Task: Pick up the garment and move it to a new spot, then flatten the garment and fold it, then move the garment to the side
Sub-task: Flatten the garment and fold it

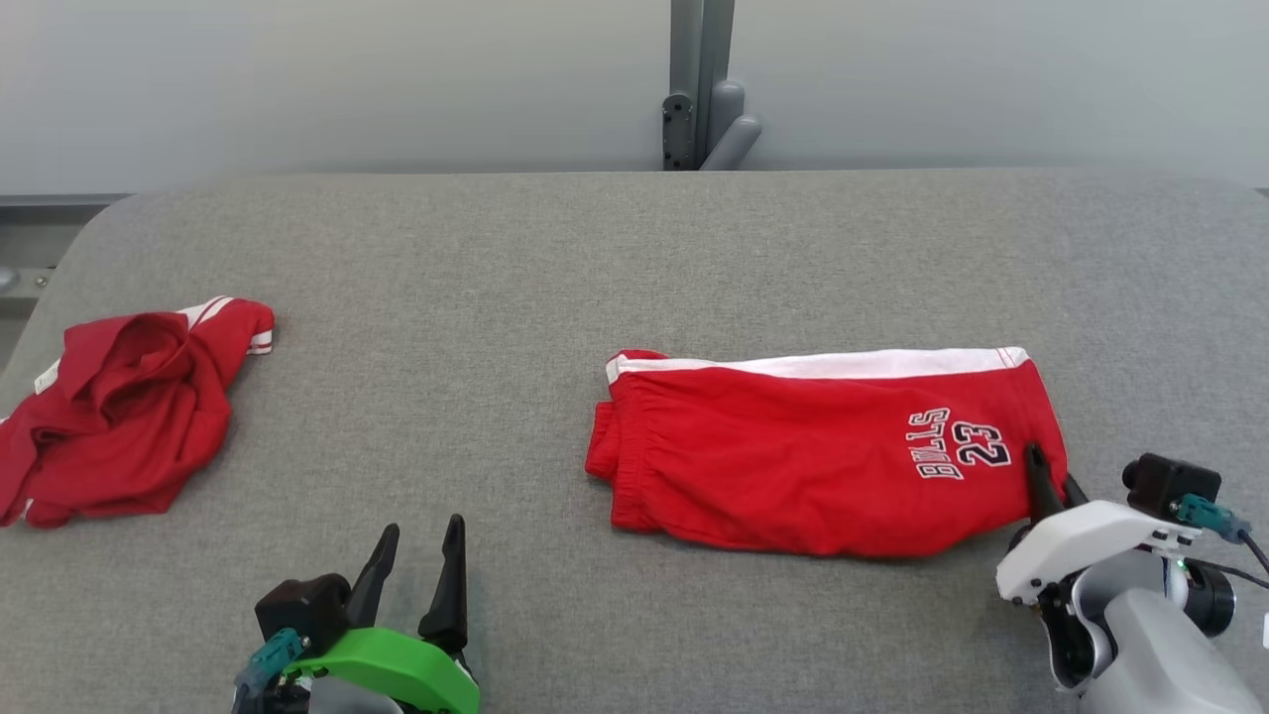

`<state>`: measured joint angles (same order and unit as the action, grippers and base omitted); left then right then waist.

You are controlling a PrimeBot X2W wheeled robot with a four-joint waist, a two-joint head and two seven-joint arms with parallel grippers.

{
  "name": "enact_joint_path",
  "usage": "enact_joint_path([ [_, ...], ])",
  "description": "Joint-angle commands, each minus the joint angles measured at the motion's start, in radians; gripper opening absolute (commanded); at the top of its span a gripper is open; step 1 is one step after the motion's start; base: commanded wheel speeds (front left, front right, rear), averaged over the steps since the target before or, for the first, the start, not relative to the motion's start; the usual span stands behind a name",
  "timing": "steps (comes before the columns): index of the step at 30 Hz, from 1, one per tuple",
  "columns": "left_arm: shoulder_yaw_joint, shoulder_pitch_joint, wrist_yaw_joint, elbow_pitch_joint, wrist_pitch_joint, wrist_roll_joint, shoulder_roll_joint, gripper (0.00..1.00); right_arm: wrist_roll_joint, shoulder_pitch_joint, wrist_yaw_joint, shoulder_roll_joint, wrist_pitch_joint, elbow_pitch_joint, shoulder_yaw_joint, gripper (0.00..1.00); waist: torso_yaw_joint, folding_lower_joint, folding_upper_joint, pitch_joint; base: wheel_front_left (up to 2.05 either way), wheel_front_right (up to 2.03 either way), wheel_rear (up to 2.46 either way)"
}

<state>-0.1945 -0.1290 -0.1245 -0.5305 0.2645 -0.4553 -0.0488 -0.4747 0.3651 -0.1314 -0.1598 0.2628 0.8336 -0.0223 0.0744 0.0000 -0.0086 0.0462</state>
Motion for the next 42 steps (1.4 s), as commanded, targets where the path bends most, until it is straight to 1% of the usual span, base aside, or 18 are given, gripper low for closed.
enact_joint_path([
  [1,0.006,0.016,-0.006,-0.001,-0.001,0.009,-0.004,1.00,0.021,0.021,0.001,-0.001,0.003,-0.034,-0.010,0.00,-0.009,0.0000,0.0086,-0.008,0.00,0.00,0.00],
  [3,0.006,0.017,-0.005,-0.004,-0.001,0.009,-0.004,1.00,0.028,0.032,0.001,0.005,0.003,-0.059,-0.021,0.00,-0.007,0.0000,0.0086,-0.007,0.00,0.00,0.00],
  [5,0.002,0.016,-0.005,-0.007,-0.001,0.002,-0.004,1.00,0.045,0.053,0.001,0.019,0.003,-0.110,-0.057,0.00,0.003,0.0000,0.0086,-0.006,0.00,0.00,0.00],
  [9,-0.009,0.008,-0.006,-0.009,-0.001,-0.012,-0.004,1.00,0.054,0.093,0.001,0.051,0.003,-0.192,-0.170,0.00,0.035,0.0000,0.0086,-0.001,0.00,0.00,0.00],
  [12,-0.018,0.004,-0.006,-0.008,-0.001,-0.023,-0.004,1.00,0.036,0.116,0.001,0.078,0.003,-0.220,-0.273,0.00,0.068,0.0000,0.0086,0.005,0.00,0.00,0.00],
  [17,-0.028,0.000,-0.006,-0.009,-0.001,-0.025,-0.004,1.00,0.005,0.134,0.001,0.100,-0.004,-0.188,-0.438,0.00,0.126,0.0000,0.0086,0.014,0.00,0.00,0.00],
  [21,-0.029,0.003,-0.006,-0.007,-0.001,-0.029,-0.004,1.00,-0.025,0.138,0.001,0.105,-0.007,-0.130,-0.536,0.00,0.157,0.0000,0.0086,0.017,0.00,0.00,0.00],
  [22,-0.030,0.003,-0.006,-0.007,-0.001,-0.030,-0.004,1.00,-0.040,0.139,0.001,0.106,-0.007,-0.119,-0.560,0.18,0.161,0.0000,0.0086,0.018,0.00,0.00,0.00],
  [23,-0.031,0.002,-0.006,-0.008,-0.001,-0.032,-0.004,1.00,-0.065,0.136,0.001,0.106,-0.006,-0.114,-0.584,0.66,0.164,0.0000,0.0086,0.019,0.00,0.00,0.00],
  [24,-0.031,0.001,-0.006,-0.008,-0.001,-0.032,-0.004,1.00,-0.086,0.135,0.001,0.107,-0.005,-0.111,-0.604,1.00,0.166,0.0000,0.0086,0.018,0.00,0.00,0.00],
  [28,-0.016,0.002,-0.004,-0.003,-0.001,-0.021,-0.004,1.00,-0.140,0.149,0.001,0.106,0.002,-0.124,-0.647,1.00,0.149,0.0000,0.0086,0.014,0.00,0.00,0.00],
  [30,-0.003,0.005,-0.001,-0.002,-0.001,-0.011,-0.004,1.00,-0.140,0.150,0.001,0.105,0.002,-0.136,-0.633,1.00,0.129,0.0000,0.0086,0.009,0.00,0.00,0.00],
  [32,0.017,0.011,0.002,0.001,-0.001,-0.002,-0.003,1.00,-0.110,0.136,0.001,0.105,0.002,-0.148,-0.595,1.00,0.104,0.0000,0.0086,0.002,0.00,0.00,0.00],
  [36,0.056,0.028,0.009,0.011,-0.001,0.016,-0.004,1.00,-0.048,0.081,0.001,0.104,0.002,-0.179,-0.478,1.00,0.049,0.0000,0.0086,-0.013,0.00,0.00,0.00],
  [42,0.112,0.051,0.026,0.042,-0.001,0.072,-0.004,1.00,0.056,-0.021,0.001,0.090,0.002,-0.253,-0.309,1.00,-0.020,0.0000,0.0086,-0.030,0.00,0.00,0.00],
])
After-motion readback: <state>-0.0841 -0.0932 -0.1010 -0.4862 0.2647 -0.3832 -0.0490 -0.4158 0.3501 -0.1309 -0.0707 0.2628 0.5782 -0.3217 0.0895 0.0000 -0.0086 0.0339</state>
